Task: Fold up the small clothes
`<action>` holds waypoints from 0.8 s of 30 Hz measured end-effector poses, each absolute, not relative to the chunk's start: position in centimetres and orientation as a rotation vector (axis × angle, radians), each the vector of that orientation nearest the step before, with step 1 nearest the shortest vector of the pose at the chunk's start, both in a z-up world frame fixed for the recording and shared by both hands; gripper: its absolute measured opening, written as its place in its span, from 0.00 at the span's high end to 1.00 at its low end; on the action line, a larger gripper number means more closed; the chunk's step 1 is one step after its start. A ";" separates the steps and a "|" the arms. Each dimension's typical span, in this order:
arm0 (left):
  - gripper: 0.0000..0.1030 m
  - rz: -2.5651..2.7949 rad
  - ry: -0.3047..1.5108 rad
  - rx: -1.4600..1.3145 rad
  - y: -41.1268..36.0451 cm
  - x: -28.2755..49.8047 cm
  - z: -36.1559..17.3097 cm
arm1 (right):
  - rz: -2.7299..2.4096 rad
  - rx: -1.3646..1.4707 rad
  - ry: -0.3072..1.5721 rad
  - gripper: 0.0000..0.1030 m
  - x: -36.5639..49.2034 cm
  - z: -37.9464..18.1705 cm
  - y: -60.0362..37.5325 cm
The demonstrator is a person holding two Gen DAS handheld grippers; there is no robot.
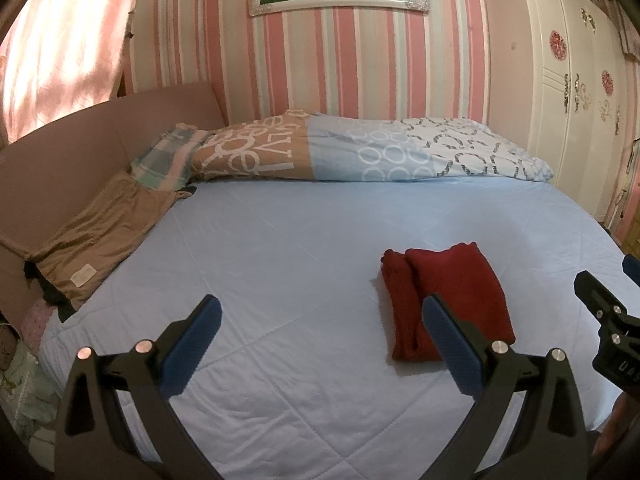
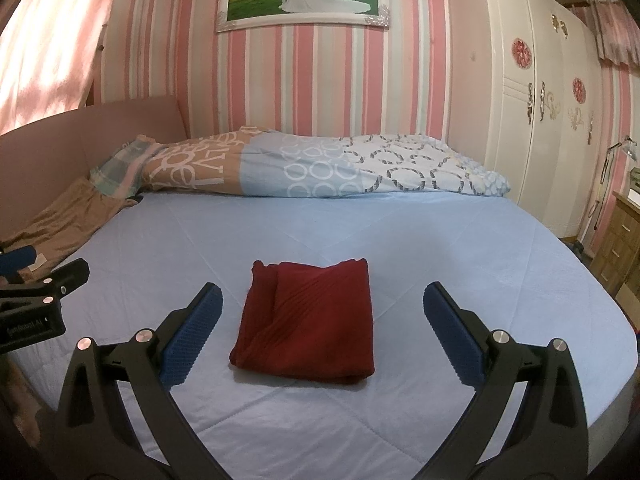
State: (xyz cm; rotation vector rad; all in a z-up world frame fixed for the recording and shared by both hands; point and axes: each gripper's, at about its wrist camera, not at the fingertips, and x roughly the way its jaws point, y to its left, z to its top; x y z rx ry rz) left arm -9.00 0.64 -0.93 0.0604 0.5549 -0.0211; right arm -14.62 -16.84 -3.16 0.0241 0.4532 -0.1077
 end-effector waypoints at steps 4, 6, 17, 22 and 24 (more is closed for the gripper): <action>0.02 -0.008 0.549 0.067 0.6 -9.0 -0.9 | -0.109 0.023 0.451 0.03 -14.5 -3.2 -17.0; 0.02 -0.008 0.549 0.068 0.5 -9.0 -0.9 | -0.110 0.023 0.451 0.03 -14.5 -3.3 -17.1; 0.02 -0.038 0.541 0.064 0.5 -9.2 -0.9 | -0.109 0.021 0.450 0.03 -14.6 -3.3 -17.0; 0.02 -0.041 0.554 0.045 1.2 -8.9 -0.8 | -0.113 0.021 0.449 0.03 -14.4 -3.6 -17.6; 0.02 -0.041 0.556 0.043 1.3 -8.8 -0.7 | -0.112 0.020 0.448 0.03 -14.5 -3.6 -17.7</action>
